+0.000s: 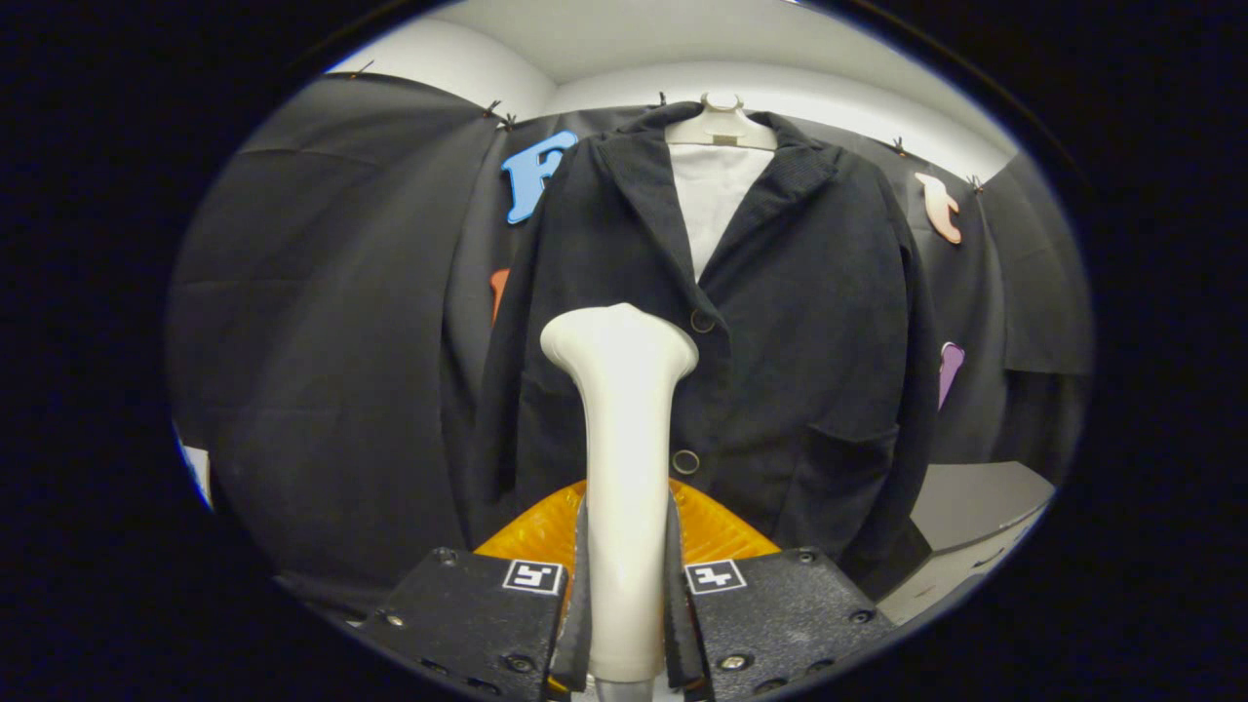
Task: Iron the clothes twice with a garment steamer, once on the left side and once on the right side.
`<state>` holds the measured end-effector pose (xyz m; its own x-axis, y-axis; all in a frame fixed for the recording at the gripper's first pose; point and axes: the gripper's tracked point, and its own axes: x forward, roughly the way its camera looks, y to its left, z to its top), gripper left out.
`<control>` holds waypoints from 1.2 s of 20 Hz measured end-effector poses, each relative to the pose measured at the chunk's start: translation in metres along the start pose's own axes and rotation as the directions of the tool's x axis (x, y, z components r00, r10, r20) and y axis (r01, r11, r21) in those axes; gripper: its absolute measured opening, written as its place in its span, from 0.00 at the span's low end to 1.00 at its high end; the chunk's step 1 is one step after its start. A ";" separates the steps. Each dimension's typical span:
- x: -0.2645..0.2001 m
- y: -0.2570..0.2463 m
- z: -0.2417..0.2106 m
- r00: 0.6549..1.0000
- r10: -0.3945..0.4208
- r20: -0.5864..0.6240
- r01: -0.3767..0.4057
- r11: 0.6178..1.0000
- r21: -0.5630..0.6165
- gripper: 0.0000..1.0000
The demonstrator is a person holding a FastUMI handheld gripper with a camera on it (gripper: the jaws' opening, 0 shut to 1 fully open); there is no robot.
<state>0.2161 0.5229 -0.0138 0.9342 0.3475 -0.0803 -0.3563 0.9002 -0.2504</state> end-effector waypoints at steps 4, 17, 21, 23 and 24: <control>-0.004 0.002 -0.022 0.999 0.011 -0.048 -0.011 1.000 -0.009 0.33; -0.020 0.007 -0.084 0.984 0.036 -0.174 -0.040 0.999 -0.018 0.33; -0.026 0.005 -0.107 0.973 0.031 -0.230 -0.034 0.999 -0.011 0.33; -0.031 0.008 -0.123 0.966 0.035 -0.255 -0.038 0.999 -0.007 0.33; -0.034 0.009 -0.129 0.963 0.036 -0.267 -0.039 0.999 -0.007 0.33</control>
<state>0.1831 0.4854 -0.1375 0.8908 0.2970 -0.3440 -0.3927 0.8840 -0.2537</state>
